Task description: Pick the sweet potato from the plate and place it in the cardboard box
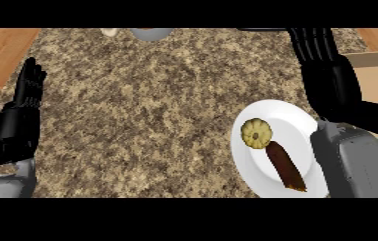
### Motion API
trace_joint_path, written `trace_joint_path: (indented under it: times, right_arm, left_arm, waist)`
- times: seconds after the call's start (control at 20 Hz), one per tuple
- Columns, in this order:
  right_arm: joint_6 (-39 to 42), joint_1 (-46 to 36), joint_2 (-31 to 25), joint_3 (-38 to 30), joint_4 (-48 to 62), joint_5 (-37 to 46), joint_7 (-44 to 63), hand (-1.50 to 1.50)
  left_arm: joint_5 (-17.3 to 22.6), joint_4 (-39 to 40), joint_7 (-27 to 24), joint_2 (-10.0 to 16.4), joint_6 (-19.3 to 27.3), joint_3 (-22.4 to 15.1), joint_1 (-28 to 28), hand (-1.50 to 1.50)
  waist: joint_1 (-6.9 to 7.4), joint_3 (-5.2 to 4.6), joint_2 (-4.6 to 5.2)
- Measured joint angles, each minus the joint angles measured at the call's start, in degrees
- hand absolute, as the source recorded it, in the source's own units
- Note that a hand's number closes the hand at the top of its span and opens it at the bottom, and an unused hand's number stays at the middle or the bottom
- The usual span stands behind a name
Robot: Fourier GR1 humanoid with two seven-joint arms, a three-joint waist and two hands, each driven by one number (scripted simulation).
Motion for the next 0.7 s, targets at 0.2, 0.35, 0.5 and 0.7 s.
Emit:
trace_joint_path:
  times: [0.2,0.35,0.5,0.7]
  right_arm:
    - [0.4,4.3,-5.0,-4.7,0.6,-0.4,2.5,1.50]
    - [1.1,8.6,-12.8,-7.4,2.5,4.1,4.7,1.50]
    - [-0.5,13.6,-18.8,-9.3,6.2,10.7,5.6,-1.50]
    - [-1.6,20.4,-22.4,-10.5,5.0,16.4,-0.7,-1.50]
  left_arm:
    - [2.3,-0.5,3.6,-1.8,-0.3,0.0,0.2,0.00]
    - [5.7,0.0,6.2,-4.2,-0.9,-0.1,1.2,0.00]
    - [8.8,-0.1,9.0,-6.4,-1.7,-0.7,1.4,0.00]
    - [11.4,-1.2,12.4,-7.9,-2.8,-1.4,1.8,0.00]
  waist:
    - [-1.37,-1.24,0.21]
    - [-3.09,-2.05,0.59]
    - [-3.38,-2.07,0.72]
    - [-2.52,-1.95,0.47]
